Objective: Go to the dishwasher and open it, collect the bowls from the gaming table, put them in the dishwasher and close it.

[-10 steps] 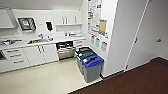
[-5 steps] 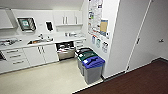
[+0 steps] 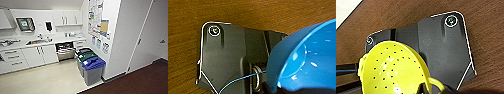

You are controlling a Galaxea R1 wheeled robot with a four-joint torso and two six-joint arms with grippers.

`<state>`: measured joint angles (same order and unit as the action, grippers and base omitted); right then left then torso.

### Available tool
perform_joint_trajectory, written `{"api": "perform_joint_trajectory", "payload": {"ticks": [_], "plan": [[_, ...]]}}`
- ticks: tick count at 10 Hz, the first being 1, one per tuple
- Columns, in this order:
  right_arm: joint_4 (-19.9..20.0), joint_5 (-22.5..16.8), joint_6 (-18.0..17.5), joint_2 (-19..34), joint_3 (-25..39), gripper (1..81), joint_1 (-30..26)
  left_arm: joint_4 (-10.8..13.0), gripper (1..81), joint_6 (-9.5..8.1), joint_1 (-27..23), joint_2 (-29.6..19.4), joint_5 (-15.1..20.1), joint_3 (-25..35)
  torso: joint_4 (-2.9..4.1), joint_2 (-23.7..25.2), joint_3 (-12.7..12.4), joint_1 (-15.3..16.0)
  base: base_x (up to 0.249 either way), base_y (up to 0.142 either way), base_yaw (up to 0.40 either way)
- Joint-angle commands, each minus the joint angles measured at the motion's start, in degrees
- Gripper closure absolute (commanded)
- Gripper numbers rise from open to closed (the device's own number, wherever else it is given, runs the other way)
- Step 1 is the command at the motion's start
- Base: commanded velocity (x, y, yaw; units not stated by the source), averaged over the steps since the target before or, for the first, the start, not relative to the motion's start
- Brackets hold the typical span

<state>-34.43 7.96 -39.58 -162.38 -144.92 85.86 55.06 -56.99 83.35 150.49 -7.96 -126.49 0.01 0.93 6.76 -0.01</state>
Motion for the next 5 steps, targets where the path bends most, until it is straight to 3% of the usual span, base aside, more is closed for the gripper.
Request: {"api": "perform_joint_trajectory", "payload": {"ticks": [1, 5], "plan": [[-0.7, -1.9, 0.2, 1.0, 0.1, 81.1, -2.2, 0.0, 81.1, 0.13, -2.4, -1.3, 0.9, 0.7, 0.00, 0.0, 0.0, 0.0, 0.085, 0.000, 0.000], [-0.7, -1.9, 0.2, 1.0, 0.1, 81.1, -2.2, -0.1, 81.1, 0.13, -2.4, -1.3, 0.8, 0.7, 0.00, 0.0, 0.0, 0.1, 0.017, 0.000, 0.000]]}}
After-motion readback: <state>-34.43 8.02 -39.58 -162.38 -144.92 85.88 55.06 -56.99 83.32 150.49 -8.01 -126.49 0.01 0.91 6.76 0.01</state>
